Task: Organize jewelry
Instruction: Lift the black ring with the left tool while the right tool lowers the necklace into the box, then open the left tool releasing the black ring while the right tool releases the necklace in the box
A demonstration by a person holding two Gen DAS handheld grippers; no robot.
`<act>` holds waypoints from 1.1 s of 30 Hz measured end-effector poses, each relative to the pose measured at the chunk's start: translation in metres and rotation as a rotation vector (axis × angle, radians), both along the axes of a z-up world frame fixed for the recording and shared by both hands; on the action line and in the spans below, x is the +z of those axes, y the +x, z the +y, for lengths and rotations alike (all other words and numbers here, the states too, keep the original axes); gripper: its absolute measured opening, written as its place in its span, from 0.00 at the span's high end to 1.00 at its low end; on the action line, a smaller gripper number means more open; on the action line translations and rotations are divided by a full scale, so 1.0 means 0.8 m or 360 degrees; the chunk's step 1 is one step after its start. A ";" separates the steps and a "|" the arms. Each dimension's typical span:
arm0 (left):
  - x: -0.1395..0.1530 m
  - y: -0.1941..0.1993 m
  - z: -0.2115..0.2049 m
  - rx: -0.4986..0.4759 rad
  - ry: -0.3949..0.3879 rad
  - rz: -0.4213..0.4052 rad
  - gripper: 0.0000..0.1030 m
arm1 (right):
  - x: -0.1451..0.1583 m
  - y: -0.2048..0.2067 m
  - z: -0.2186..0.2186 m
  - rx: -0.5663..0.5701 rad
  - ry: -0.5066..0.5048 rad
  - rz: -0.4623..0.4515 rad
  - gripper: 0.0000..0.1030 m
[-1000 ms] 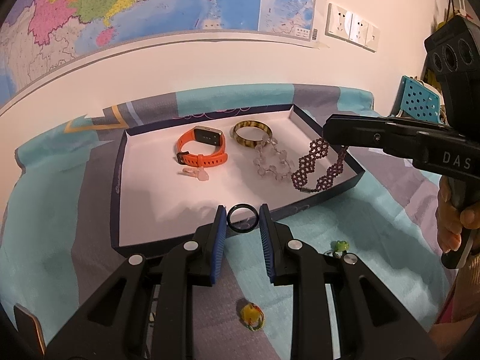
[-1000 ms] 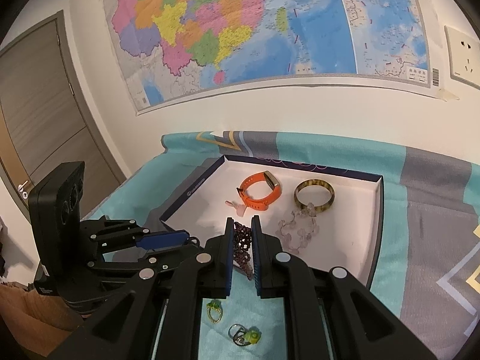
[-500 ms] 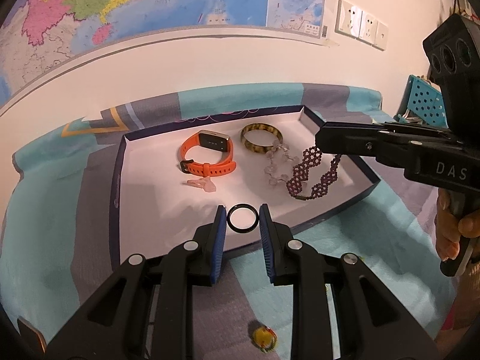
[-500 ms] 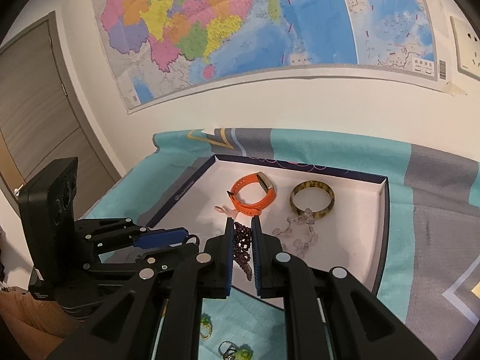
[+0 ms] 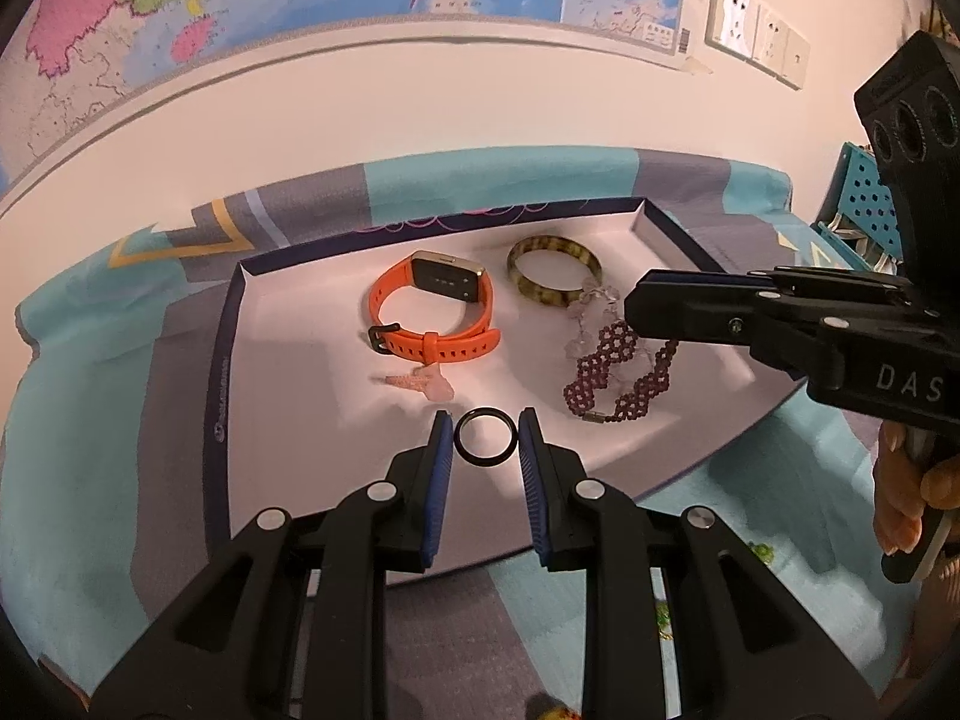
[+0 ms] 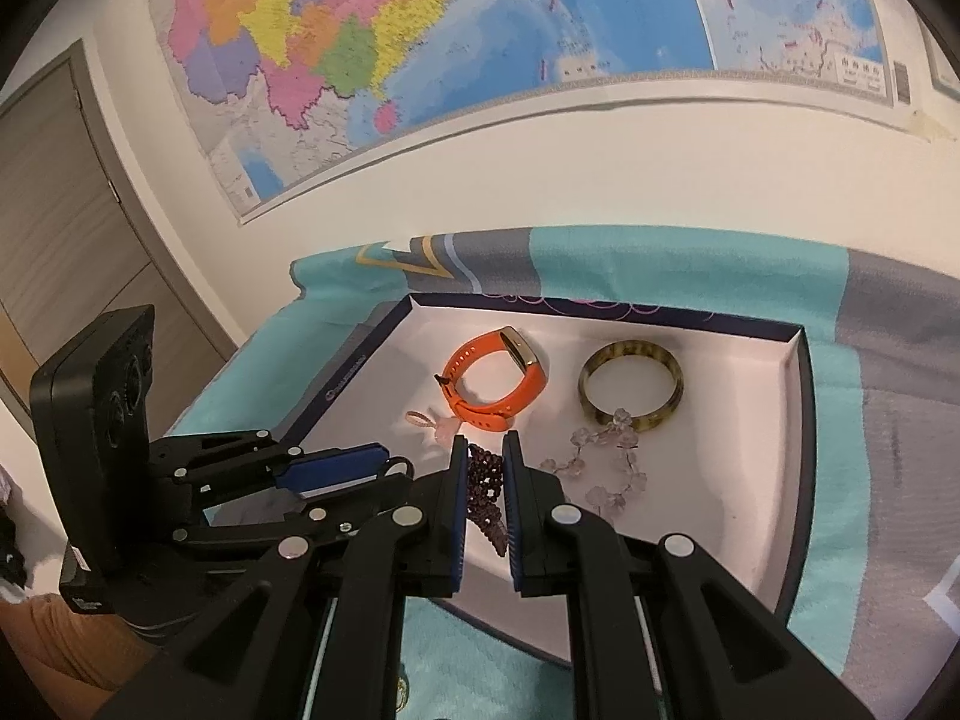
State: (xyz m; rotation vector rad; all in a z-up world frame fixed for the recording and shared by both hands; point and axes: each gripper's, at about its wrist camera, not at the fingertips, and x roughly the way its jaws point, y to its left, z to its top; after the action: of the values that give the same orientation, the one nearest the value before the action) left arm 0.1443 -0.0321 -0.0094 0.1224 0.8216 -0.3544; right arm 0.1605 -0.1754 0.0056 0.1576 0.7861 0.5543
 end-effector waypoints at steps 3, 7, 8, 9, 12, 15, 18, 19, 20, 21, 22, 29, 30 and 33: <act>-0.007 0.007 -0.001 0.0010 0.0012 0.0019 0.78 | -0.006 0.006 -0.006 -0.0020 0.0012 0.0025 0.91; -0.015 0.014 -0.002 0.0019 0.0013 0.0049 0.78 | -0.016 0.014 -0.012 -0.0068 0.0007 0.0057 0.90; -0.017 0.015 -0.002 0.0021 0.0011 0.0055 0.78 | -0.019 0.016 -0.014 -0.0084 0.0005 0.0068 0.90; -0.018 0.017 -0.002 0.0022 0.0011 0.0062 0.78 | -0.021 0.018 -0.014 -0.0091 0.0004 0.0074 0.90; -0.022 0.021 -0.001 0.0027 0.0002 0.0081 0.78 | -0.028 0.021 -0.016 -0.0112 -0.0017 0.0094 0.89; -0.026 0.023 0.000 0.0029 -0.0001 0.0092 0.78 | -0.031 0.023 -0.014 -0.0127 -0.0048 0.0099 0.89; -0.027 0.023 -0.001 0.0029 0.0002 0.0086 0.78 | -0.032 0.022 -0.014 -0.0141 -0.0086 0.0088 0.87; -0.027 0.023 -0.001 0.0028 0.0002 0.0085 0.78 | -0.032 0.022 -0.014 -0.0146 -0.0098 0.0085 0.87; -0.027 0.024 -0.001 0.0028 -0.0001 0.0088 0.77 | -0.032 0.022 -0.014 -0.0149 -0.0105 0.0085 0.87; -0.027 0.025 -0.001 0.0025 -0.0007 0.0095 0.73 | -0.033 0.021 -0.014 -0.0153 -0.0115 0.0084 0.85; -0.027 0.025 0.000 0.0021 -0.0017 0.0098 0.70 | -0.033 0.019 -0.015 -0.0155 -0.0122 0.0083 0.82; -0.015 0.017 0.011 0.0071 -0.0044 0.0044 0.44 | -0.028 0.005 -0.022 -0.0193 -0.0144 0.0049 0.72; -0.010 0.013 0.015 0.0080 -0.0049 0.0025 0.42 | -0.024 0.000 -0.025 -0.0200 -0.0138 0.0036 0.67; 0.002 0.002 0.023 0.0089 -0.0071 -0.0016 0.37 | -0.016 -0.014 -0.032 -0.0199 -0.0126 0.0004 0.62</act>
State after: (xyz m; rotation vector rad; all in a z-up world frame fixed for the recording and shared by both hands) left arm 0.1458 -0.0133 -0.0075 0.0595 0.8053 -0.3190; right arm 0.1493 -0.2009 -0.0076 0.1333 0.7940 0.4043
